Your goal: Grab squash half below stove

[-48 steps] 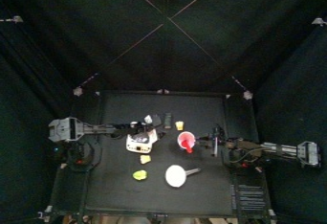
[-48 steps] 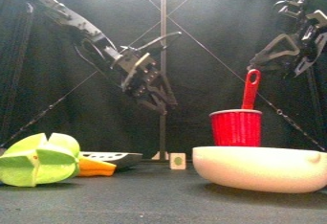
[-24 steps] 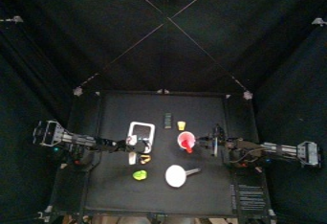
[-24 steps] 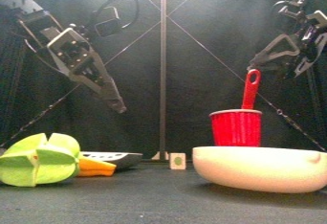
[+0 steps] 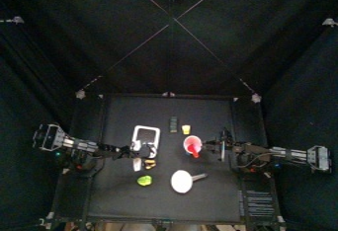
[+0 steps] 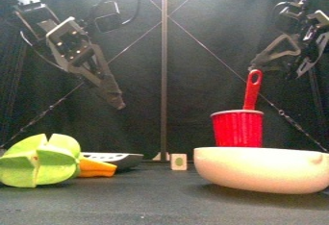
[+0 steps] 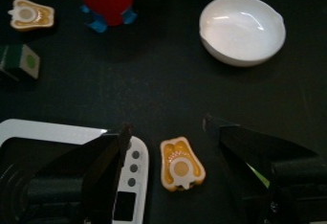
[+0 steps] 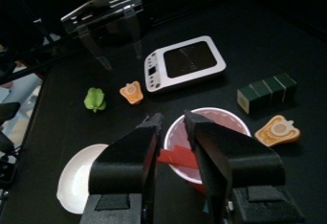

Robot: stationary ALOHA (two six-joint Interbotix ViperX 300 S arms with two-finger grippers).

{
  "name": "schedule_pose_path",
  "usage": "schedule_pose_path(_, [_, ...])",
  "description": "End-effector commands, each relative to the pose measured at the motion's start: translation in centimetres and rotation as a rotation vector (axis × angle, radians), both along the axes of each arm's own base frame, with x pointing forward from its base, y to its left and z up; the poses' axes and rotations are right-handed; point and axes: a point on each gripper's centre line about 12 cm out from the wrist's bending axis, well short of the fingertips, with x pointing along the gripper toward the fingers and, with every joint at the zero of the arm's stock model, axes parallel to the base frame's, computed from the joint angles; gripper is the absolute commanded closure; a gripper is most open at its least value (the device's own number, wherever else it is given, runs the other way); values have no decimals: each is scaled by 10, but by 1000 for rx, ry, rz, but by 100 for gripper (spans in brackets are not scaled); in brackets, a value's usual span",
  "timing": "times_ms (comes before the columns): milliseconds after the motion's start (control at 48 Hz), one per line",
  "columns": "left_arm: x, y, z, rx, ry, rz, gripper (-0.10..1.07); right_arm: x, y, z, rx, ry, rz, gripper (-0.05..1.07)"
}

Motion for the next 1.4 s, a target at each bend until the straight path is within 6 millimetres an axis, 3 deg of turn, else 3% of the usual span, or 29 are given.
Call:
schedule_pose_path(0, [3, -5, 9, 14, 54, 100, 2, 2, -1, 3, -1, -6, -2, 35])
schedule_pose_path(250, [12, -31, 7, 9, 80, 47, 2, 2, -1, 3, 0, -6, -2, 35])
schedule_pose_path(542, [6, -40, -28, -37, 137, -8, 2, 2, -1, 3, 2, -7, -3, 35])
schedule_pose_path(979, [1, -38, -65, -23, 239, -11, 2, 2, -2, 2, 5, -4, -6, 35])
schedule_pose_path(1375, [3, -30, -73, -15, 264, 11, 2, 2, -2, 3, 5, -6, -6, 35])
